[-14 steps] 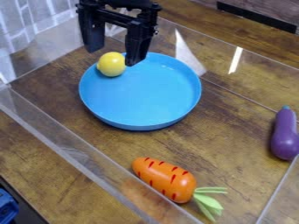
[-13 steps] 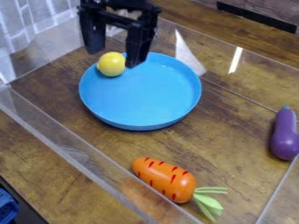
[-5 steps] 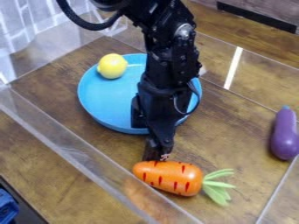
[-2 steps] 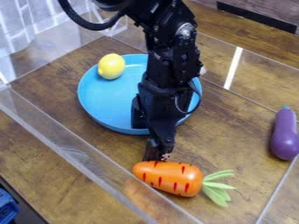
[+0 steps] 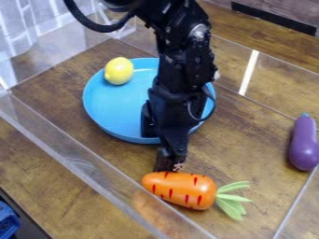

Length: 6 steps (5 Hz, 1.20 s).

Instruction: Move the carrot to the left side

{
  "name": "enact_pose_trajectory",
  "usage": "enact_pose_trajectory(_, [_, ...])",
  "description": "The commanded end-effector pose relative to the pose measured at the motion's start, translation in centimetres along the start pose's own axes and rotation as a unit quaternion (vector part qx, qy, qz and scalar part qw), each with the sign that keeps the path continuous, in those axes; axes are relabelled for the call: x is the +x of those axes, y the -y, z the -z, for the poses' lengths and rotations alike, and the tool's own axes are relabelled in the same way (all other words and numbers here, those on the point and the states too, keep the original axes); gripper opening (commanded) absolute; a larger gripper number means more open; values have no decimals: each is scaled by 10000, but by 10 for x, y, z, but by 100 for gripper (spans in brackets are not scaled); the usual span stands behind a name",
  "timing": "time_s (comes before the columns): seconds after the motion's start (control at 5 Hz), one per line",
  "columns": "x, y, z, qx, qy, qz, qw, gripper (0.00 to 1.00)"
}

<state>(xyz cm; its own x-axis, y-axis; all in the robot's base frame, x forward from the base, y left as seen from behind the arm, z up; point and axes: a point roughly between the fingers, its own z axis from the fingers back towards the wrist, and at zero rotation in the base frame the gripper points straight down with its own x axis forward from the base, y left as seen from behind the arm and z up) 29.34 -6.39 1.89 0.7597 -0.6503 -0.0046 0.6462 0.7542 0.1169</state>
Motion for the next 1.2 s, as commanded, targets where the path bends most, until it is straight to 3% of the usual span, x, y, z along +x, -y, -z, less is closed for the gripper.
enact_pose_trajectory(0.0, [6,5,0,-7,81,35,10000,100])
enact_pose_trajectory(1.0, [11,6,0,-59,150,-22,9999,100])
